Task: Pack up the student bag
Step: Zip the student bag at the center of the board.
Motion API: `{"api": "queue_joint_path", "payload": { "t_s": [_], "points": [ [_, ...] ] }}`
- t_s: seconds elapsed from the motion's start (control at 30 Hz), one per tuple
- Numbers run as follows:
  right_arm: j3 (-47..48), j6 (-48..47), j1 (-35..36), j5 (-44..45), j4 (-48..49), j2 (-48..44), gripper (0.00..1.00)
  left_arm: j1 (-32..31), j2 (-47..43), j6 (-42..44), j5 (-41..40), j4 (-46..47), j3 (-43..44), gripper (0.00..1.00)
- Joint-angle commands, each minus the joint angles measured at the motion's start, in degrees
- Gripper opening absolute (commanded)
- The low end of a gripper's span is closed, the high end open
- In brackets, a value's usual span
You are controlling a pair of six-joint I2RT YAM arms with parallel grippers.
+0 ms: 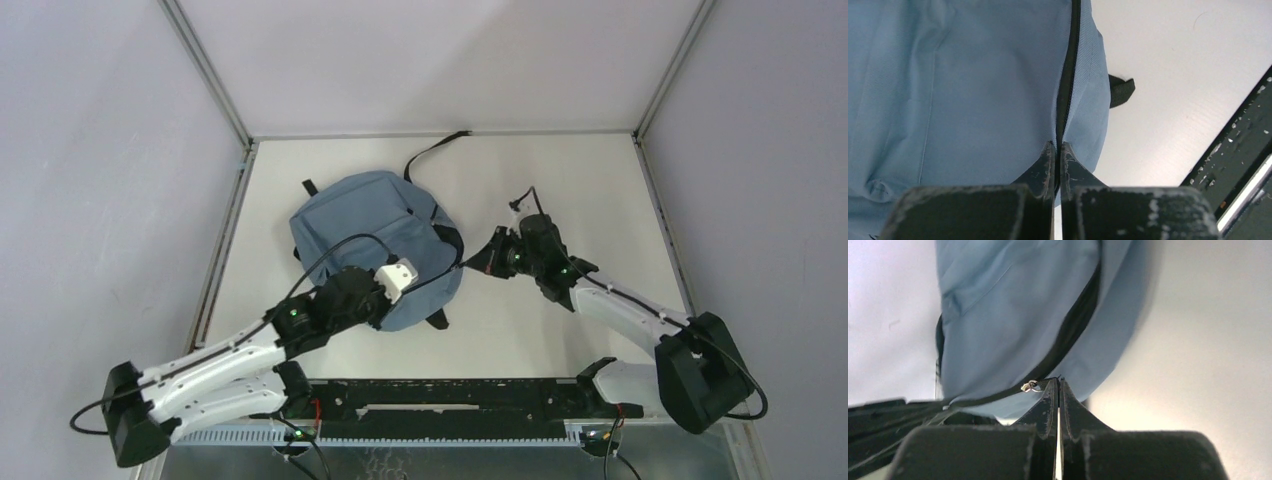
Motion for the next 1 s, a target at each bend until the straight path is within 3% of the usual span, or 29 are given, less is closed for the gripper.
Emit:
{"api": "queue_joint_path", "payload": {
  "t_s": [0.0,0.23,0.37,0.47,0.5,0.57,0.63,0.8,0.97],
  "points": [
    [0.24,-0.03,-7.34,-0.05,7.01,3.41,0.0,-0.13,-10.18,-3.71,-0.54,-4.28,-2.36,0.0],
    [7.55,-1.3,-12.25,-0.36,11.89,12.92,0.0,-0.13,-16.41,-2.55,1.95,-3.79,-4.67,0.0],
    [13.46,-3.17,-13.24,-0.14,15.96,21.78,0.0,-0.13,-16.02,-1.74,7.89,-3.81,-4.87,0.0],
    [19.71,-5.28,-13.4,-1.63,12.71,27.46,0.0,-0.13,-13.87,-1.08,11.53,-4.07,-4.22,0.0],
    [20.55,-5.44,-13.48,-2.72,12.31,27.93,0.0,-0.13,-12.86,-0.95,11.77,-4.39,-3.7,0.06],
    [20.73,-5.68,-13.04,-3.6,10.93,27.0,0.0,-0.13,-10.71,-1.2,11.39,-5.17,-2.04,0.37],
    [20.31,-6.45,-11.82,-3.71,9.15,25.03,0.0,-0.13,-9.07,-1.63,12.0,-4.73,-0.36,0.52],
    [18.18,-7.95,-7.19,-2.42,5.08,19.46,0.0,-0.16,-7.58,-4.32,10.96,3.01,3.2,0.67],
    [13.39,-6.05,-5.19,-0.69,4.94,13.88,0.0,-0.98,1.51,-12.24,6.15,9.55,8.92,0.66]
  ]
}}
